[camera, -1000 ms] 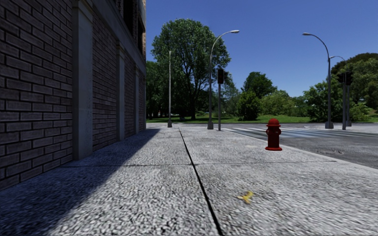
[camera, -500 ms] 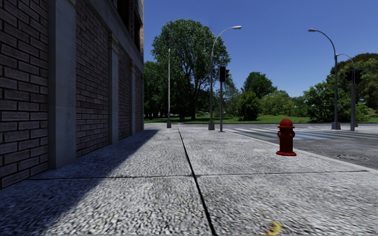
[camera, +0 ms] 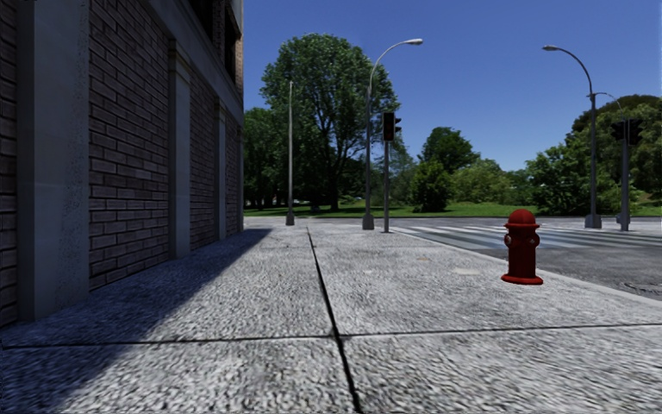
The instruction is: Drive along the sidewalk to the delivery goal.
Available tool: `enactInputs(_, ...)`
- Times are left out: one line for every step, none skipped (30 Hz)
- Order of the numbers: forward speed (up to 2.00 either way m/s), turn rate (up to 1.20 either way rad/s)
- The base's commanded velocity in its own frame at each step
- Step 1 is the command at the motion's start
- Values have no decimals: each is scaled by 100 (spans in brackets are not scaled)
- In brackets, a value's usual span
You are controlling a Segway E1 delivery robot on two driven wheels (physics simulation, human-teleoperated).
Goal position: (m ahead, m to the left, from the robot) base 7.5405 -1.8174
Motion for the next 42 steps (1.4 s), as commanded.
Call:
enactInputs(119,-18)
enactInputs(125,-18)
enactInputs(125,-18)
enactInputs(128,-18)
enactInputs(128,-18)
enactInputs(129,-18)
enactInputs(129,-18)
enactInputs(129,-18)
enactInputs(129,-18)
enactInputs(129,-18)
enactInputs(129,-18)
enactInputs(129,-18)
enactInputs(129,-18)
enactInputs(129,-18)
enactInputs(129,-18)
enactInputs(129,-18)
enactInputs(129,-18)
enactInputs(129,-18)
enactInputs(129,-18)
enactInputs(129,-18)
enactInputs(129,-18)
enactInputs(129,-18)
enactInputs(129,-18)
enactInputs(129,-18)
enactInputs(129,-18)
enactInputs(129,-18)
enactInputs(129,-18)
enactInputs(129,-18)
enactInputs(129,-18)
enactInputs(129,-18)
enactInputs(129,-18)
enactInputs(129,-18)
enactInputs(129,-18)
enactInputs(129,-18)
enactInputs(129,-19)
enactInputs(129,-21)
enactInputs(129,-21)
enactInputs(129,-23)
enactInputs(129,-24)
enactInputs(129,-25)
enactInputs(129,-25)
enactInputs(129,-25)
